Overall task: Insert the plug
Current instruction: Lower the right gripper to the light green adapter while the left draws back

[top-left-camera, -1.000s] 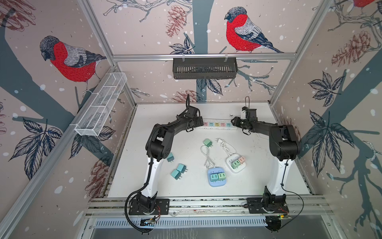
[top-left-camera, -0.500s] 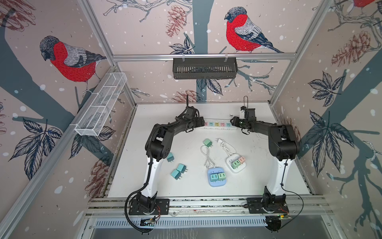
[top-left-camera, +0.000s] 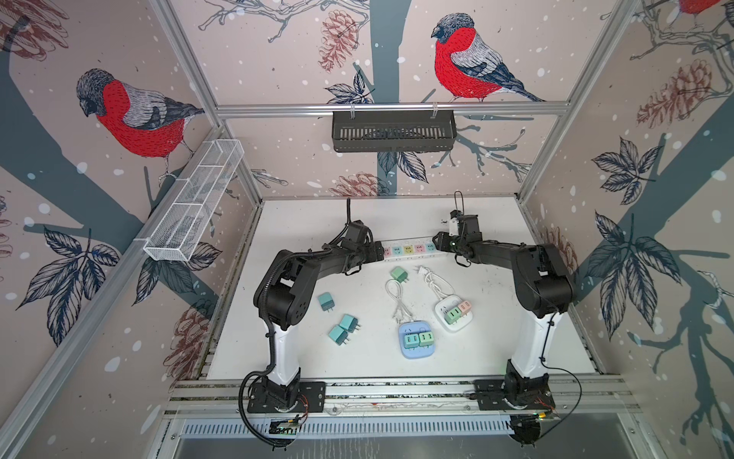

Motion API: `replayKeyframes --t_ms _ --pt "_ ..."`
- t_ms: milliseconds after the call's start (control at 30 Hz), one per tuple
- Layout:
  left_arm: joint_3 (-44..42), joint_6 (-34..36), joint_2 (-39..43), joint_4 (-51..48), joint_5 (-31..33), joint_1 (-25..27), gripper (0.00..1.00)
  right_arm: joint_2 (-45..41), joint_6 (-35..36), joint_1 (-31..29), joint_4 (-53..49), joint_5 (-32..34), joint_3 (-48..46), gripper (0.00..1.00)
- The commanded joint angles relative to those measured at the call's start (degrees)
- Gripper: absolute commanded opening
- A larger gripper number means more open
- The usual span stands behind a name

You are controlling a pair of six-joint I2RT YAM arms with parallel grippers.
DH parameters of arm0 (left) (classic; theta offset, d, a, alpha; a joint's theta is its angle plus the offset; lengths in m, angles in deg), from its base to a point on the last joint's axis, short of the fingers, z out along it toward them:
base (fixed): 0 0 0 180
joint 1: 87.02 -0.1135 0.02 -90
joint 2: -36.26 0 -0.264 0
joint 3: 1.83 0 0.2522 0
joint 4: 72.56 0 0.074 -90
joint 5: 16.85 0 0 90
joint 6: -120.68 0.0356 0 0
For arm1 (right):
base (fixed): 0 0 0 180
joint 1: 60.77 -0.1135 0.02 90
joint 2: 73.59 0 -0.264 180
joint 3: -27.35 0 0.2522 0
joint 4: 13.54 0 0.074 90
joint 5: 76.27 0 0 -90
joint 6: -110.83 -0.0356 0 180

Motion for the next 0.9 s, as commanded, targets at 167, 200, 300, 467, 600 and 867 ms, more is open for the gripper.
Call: replayKeyframes --t_ms 167,200,300,467,600,867 --pt "-10.3 -2.7 6.2 15.0 -1.1 0.7 0.88 -4.6 -2.9 -6.4 -1.7 -1.3 -5.4 0.52" --pt "-11.5 -2.9 6.9 15.3 -0.6 0.6 0.88 -5.4 -3.2 -6.8 -1.0 -1.0 -6.6 0.52" --pt "-15.8 -3.1 9.6 18.0 -0.4 0.6 0.88 -7.8 -3.8 -8.2 0.6 0.6 -9.8 0.54" --pt "-19.0 -3.1 14.3 16.2 1.4 0.2 0.9 -9.2 -4.5 -8.9 -0.8 1.9 -9.7 0.57" --pt "-21.9 -3.3 20.8 13.4 6.6 -0.6 0.92 -10.5 -3.6 -10.2 -5.9 4.6 -5.2 0.59" --pt "-29.9 0.1 43.1 4.3 16.5 -0.6 0.92 -20.7 -1.1 -17.8 -8.1 13.7 -9.0 0.7"
